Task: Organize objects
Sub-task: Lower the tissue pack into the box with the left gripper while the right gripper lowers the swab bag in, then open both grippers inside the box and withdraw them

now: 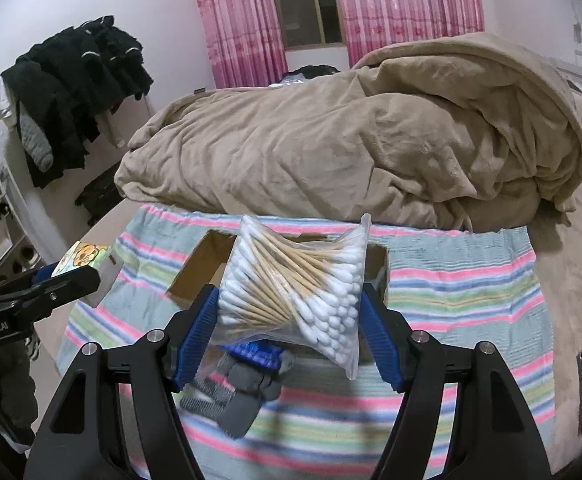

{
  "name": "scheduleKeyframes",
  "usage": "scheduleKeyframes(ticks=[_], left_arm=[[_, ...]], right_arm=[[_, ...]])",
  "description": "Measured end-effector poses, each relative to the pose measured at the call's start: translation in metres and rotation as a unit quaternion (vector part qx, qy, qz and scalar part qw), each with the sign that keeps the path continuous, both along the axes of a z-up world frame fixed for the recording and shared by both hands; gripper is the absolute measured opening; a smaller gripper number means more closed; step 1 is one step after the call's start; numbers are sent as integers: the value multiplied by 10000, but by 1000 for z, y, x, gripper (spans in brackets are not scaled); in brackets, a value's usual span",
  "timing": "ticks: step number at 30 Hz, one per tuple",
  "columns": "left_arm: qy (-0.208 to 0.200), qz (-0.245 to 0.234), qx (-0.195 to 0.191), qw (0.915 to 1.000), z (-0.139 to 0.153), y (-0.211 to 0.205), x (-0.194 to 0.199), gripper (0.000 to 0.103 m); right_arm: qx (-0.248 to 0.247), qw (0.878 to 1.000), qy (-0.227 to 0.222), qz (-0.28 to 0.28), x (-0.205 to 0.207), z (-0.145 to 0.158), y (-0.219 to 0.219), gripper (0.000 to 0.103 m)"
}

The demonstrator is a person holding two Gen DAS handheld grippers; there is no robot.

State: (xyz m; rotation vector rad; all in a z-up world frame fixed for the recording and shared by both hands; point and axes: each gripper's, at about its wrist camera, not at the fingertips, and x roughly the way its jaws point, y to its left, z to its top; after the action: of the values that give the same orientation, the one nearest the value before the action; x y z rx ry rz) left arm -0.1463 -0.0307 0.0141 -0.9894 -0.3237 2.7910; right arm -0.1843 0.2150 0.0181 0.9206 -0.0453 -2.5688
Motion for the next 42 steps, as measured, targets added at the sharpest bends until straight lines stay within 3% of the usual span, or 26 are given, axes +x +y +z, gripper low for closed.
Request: scheduleKeyframes(ticks=[7,20,27,38,42], left_arm=[[-54,-49,43,10000,-15,0,-31,71],[-325,-123,-124,9993,-68,5,-109,71],[-548,-149,-189,9982,-98,7,-139,71],[-684,-342,-312,9966,-102,19,-150,73],[-629,-351,-381,9967,-96,21,-144,80]], right_arm=[[-2,9999,-133,-76,-34,-16,0,73],[338,9977,-569,-170,-101,-77,-5,73],[445,9968,-641,-201,-116,-94,-9,73],[690,9959,-548,-196,-121,-100,-15,77],[611,9964,-523,-252,-116,-97,-12,80]])
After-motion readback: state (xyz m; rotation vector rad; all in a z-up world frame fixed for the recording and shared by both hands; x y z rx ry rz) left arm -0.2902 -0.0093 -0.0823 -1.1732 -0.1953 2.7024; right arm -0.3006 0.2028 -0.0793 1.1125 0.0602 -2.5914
